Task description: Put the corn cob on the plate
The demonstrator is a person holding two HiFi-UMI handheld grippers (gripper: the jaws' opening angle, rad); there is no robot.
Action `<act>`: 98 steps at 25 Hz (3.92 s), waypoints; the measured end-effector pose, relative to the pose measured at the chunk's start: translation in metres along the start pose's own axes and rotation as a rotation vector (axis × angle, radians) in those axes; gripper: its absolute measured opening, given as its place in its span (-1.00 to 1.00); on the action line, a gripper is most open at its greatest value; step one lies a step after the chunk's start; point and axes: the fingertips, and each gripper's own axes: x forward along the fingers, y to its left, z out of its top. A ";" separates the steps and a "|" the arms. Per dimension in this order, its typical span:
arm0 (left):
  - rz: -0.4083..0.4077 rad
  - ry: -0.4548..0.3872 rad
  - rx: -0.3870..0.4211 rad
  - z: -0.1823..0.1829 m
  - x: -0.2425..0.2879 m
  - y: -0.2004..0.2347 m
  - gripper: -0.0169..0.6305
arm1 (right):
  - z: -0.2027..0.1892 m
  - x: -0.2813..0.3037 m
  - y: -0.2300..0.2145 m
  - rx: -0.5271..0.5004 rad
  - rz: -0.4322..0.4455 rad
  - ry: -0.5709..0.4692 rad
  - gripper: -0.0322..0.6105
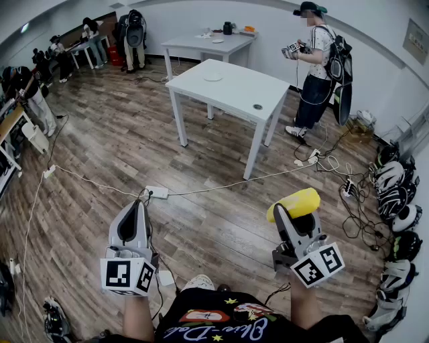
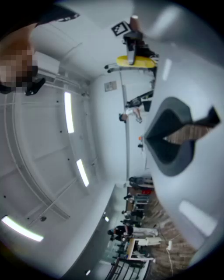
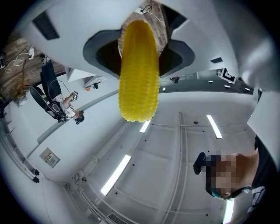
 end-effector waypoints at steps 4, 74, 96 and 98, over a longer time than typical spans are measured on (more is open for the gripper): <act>0.007 -0.027 0.003 0.003 0.006 0.004 -0.96 | 0.005 0.012 -0.007 -0.046 0.013 0.008 -0.09; -0.207 -0.023 -0.070 -0.102 0.943 0.251 -0.96 | -0.114 0.867 -0.467 -0.265 -0.113 0.244 -0.09; -0.421 0.063 -0.106 -0.138 1.149 0.306 -0.96 | -0.295 1.041 -0.585 -0.512 -0.105 1.005 -0.09; -0.417 0.068 -0.111 -0.141 1.153 0.311 -0.96 | -0.308 1.048 -0.589 -0.548 -0.079 1.074 -0.09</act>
